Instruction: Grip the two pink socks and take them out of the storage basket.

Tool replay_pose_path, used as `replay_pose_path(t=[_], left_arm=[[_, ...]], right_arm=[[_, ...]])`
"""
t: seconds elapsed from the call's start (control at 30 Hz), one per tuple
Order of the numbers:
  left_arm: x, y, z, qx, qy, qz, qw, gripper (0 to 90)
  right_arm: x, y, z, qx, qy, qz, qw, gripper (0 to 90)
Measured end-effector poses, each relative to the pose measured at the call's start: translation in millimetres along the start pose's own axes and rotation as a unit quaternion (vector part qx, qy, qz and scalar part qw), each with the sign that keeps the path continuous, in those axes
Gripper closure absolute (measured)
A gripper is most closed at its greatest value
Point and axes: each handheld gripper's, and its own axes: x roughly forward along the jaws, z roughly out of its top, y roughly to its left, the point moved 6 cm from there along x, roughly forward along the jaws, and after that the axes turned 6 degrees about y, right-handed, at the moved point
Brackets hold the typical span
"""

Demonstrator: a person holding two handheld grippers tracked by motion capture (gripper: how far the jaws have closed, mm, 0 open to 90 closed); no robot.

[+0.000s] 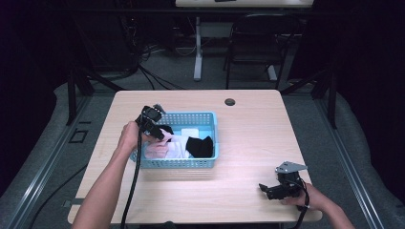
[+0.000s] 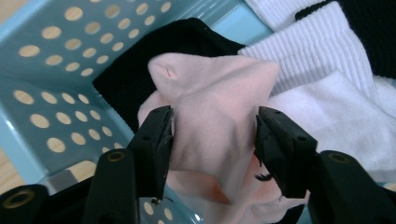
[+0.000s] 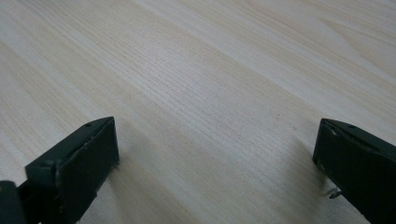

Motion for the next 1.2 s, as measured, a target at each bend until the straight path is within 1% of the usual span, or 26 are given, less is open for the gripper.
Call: replay_pose_path(t=[0.03,0.07,0.1,0.13,0.17,0.2,0.23,0.27,0.3,0.33,0.37,0.57,0.6,0.63,0.67,0.7,0.73,0.77,0.83,0.87,0.9,0.93,1.03,1.1,1.17,1.2], left_arm=[[1.5,-0.2,-0.6,-0.003,0.003,-0.002,1.0,47.3],[5.0,-0.2,-1.8,-0.006,0.007,-0.003,1.0,53.2],[5.0,-0.2,-1.8,-0.006,0.007,-0.003,1.0,55.1],[6.2,-0.9,-2.2,-0.006,0.008,-0.009,0.9999,59.7],[6.7,-1.1,-2.4,-0.005,0.006,-0.009,0.9999,59.7],[6.1,-1.0,-2.4,-0.008,0.005,-0.008,0.9999,67.8],[5.4,-1.3,-2.4,-0.009,0.004,-0.008,0.9999,67.8],[4.7,-2.0,-2.4,-0.006,0.003,-0.008,0.9999,74.6],[3.5,-2.9,-2.3,-0.004,0.002,-0.008,1.0,74.6],[1.2,-3.2,-2.3,-0.003,-0.003,-0.008,1.0,80.1],[1.2,-3.2,-2.3,-0.003,-0.003,-0.008,1.0,81.5],[-8.3,-1.5,-4.4,-0.01,-0.012,-0.007,0.9998,84.0],[-11.4,-1.6,-4.2,-0.014,-0.02,-0.01,0.9997,84.1],[-15.5,-1.2,-4.2,-0.013,-0.023,-0.012,0.9996,84.2],[-23.0,-1.8,-2.9,-0.013,-0.031,-0.01,0.9994,84.3],[-23.0,-1.8,-2.9,-0.013,-0.031,-0.01,0.9994,84.4],[-31.4,-2.9,-0.7,-0.013,-0.041,-0.009,0.999,84.4],[-31.4,-2.9,-0.7,-0.013,-0.041,-0.009,0.999,84.5],[-39.8,-3.7,0.9,-0.007,-0.046,-0.007,0.9989,84.5],[-47.0,-4.6,2.4,-0.005,-0.053,-0.007,0.9986,84.5],[-47.0,-4.6,2.4,-0.005,-0.053,-0.007,0.9986,84.5],[-52.5,-4.9,3.6,-0.003,-0.058,-0.007,0.9983,84.5],[-55.8,-5.8,3.7,-0.004,-0.055,-0.008,0.9985,84.4],[-58.9,-6.6,4.5,-0.005,-0.058,-0.009,0.9983,84.5],[-60.9,-7.3,5.4,-0.003,-0.061,-0.012,0.9981,84.4],[-62.8,-8.1,5.4,-0.001,-0.057,-0.013,0.9983,84.4]], right_arm=[[0.0,0.0,0.0,0.0,0.0,0.0,1.0,0.0],[0.0,0.0,0.0,0.0,0.0,0.0,1.0,0.0],[0.0,0.0,0.0,0.0,0.0,0.0,1.0,0.0],[0.0,0.0,0.0,0.0,0.0,0.0,1.0,0.0],[0.0,0.0,0.0,0.0,0.0,0.0,1.0,0.0],[0.0,0.0,0.0,0.0,0.0,0.0,1.0,0.0],[0.0,0.0,0.0,0.0,0.0,0.0,1.0,0.0],[0.0,0.0,0.0,0.0,0.0,0.0,1.0,0.0],[0.0,0.0,0.0,0.0,0.0,0.0,1.0,0.0],[0.0,0.0,0.0,0.0,0.0,0.0,1.0,0.0],[0.0,0.0,0.0,0.0,0.0,0.0,1.0,0.0],[0.1,0.1,0.1,0.001,0.0,0.002,1.0,0.0],[0.0,-0.1,0.0,0.0,0.001,0.001,1.0,0.0],[0.1,0.1,0.1,0.001,0.0,0.002,1.0,0.0],[0.0,-0.1,-0.1,0.0,0.001,0.001,1.0,0.0],[0.0,-0.1,-0.1,0.0,0.001,0.001,1.0,0.0],[0.0,0.1,0.0,0.001,0.0,0.003,1.0,0.0],[0.0,0.1,0.0,0.001,0.0,0.003,1.0,0.0],[-0.3,-0.3,-0.1,-0.001,0.002,0.001,1.0,0.0],[-0.2,-0.3,0.0,-0.001,0.002,0.002,1.0,0.0],[-0.2,-0.3,0.0,-0.001,0.002,0.002,1.0,0.0],[-0.2,-0.3,0.0,-0.001,0.002,0.002,1.0,0.0],[-0.2,-0.4,0.0,-0.002,0.002,0.0,1.0,0.0],[0.0,0.0,0.0,0.0,0.0,0.0,1.0,0.0],[0.0,0.0,0.0,0.0,0.0,0.0,1.0,0.0],[0.0,0.0,0.0,0.0,0.0,0.0,1.0,0.0]])
